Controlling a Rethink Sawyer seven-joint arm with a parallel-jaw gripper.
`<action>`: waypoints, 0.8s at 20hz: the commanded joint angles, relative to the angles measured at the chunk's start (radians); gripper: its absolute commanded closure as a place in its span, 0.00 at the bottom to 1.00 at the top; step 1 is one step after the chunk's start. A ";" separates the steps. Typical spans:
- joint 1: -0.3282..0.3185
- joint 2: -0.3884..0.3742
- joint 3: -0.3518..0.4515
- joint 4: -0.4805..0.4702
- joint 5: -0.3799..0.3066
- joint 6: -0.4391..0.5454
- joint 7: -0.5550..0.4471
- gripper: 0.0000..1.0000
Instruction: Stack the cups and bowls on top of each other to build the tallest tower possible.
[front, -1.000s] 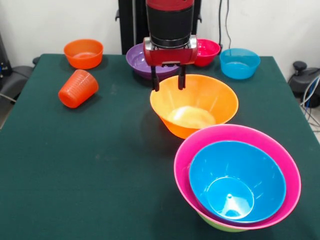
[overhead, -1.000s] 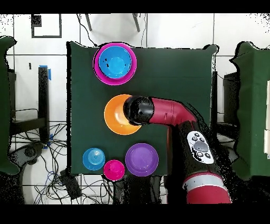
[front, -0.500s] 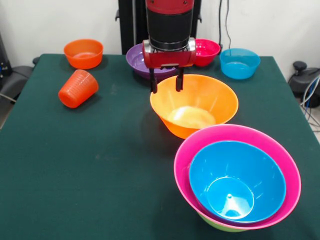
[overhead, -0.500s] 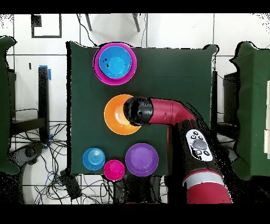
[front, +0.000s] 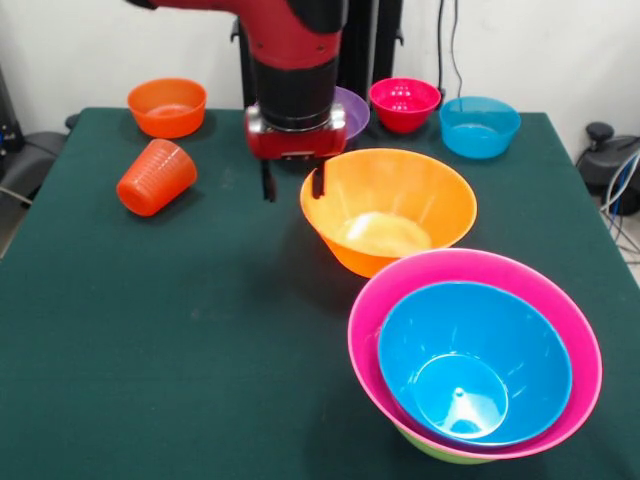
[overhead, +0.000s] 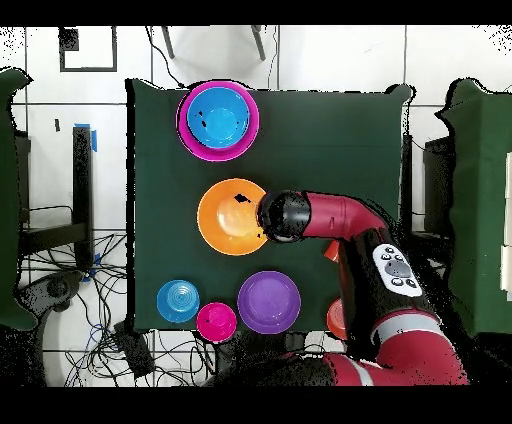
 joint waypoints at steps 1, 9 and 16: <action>-0.045 0.095 0.112 -0.095 -0.104 0.010 -0.172 0.00; -0.172 0.166 0.239 -0.129 -0.100 0.076 -0.266 0.00; -0.301 0.220 0.416 -0.051 -0.003 0.074 -0.209 0.00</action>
